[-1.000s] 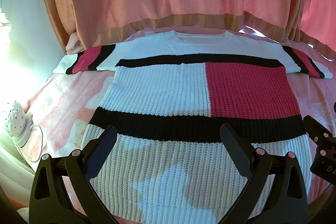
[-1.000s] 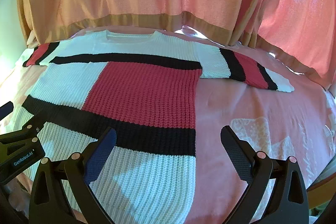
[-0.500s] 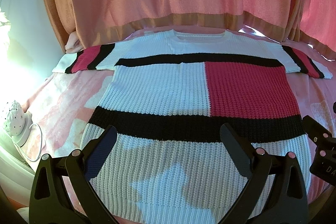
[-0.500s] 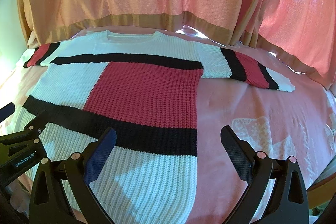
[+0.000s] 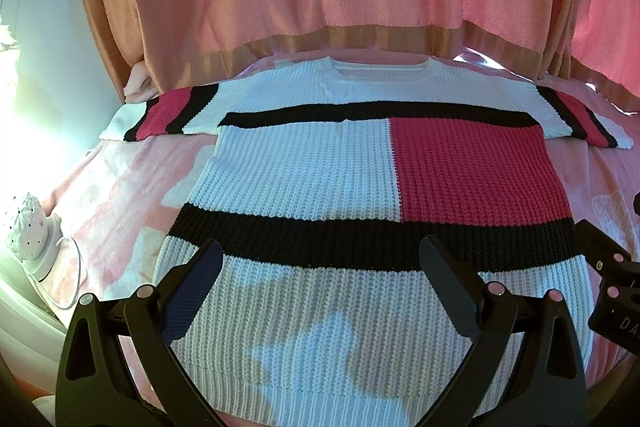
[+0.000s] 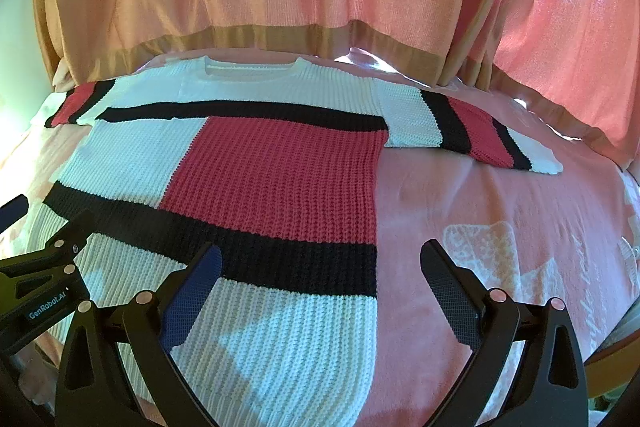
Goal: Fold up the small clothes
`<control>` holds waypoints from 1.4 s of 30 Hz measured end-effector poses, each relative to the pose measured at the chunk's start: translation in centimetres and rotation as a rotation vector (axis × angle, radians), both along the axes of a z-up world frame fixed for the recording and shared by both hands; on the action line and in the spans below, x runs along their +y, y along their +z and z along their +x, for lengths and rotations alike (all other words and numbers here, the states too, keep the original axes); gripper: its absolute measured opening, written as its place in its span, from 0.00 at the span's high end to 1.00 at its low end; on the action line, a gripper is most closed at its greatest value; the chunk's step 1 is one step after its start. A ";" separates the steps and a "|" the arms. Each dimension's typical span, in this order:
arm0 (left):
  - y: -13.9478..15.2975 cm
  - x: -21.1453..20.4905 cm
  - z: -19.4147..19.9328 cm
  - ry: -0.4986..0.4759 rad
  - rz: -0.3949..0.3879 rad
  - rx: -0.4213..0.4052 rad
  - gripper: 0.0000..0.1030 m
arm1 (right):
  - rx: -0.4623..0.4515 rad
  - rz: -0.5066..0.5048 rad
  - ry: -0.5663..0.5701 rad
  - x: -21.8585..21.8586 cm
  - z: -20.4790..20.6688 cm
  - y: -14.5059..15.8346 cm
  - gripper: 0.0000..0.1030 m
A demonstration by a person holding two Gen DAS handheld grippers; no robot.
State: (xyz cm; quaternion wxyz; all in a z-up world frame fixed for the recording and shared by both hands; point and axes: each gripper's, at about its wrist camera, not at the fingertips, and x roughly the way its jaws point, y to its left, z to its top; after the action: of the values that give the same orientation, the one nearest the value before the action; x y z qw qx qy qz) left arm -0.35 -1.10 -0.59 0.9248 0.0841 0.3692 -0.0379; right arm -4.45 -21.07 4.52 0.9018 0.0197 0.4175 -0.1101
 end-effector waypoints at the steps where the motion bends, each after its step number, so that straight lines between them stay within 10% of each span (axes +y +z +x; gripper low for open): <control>1: 0.0 0.0 0.0 0.001 -0.001 0.000 0.06 | 0.000 0.000 0.000 0.0 0.0 0.0 0.05; 24: 0.8 -0.4 0.6 -0.006 -0.003 0.018 0.06 | -0.019 0.052 -0.009 -2.7 1.1 1.9 0.05; 32: 6.4 -3.3 3.3 -0.112 -0.013 -0.092 0.05 | -0.130 -0.060 -0.165 -18.4 5.9 7.3 0.05; 42: 3.8 -6.1 8.5 -0.129 -0.094 -0.021 0.05 | 0.019 0.161 -0.683 -42.1 8.1 -5.2 0.15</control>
State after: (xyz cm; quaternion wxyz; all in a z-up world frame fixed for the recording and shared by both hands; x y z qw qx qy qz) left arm 8.13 -7.25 3.19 0.9271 0.0647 0.3512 -0.1139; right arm 3.63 -63.15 -0.64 0.8046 0.2281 0.4027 -0.3722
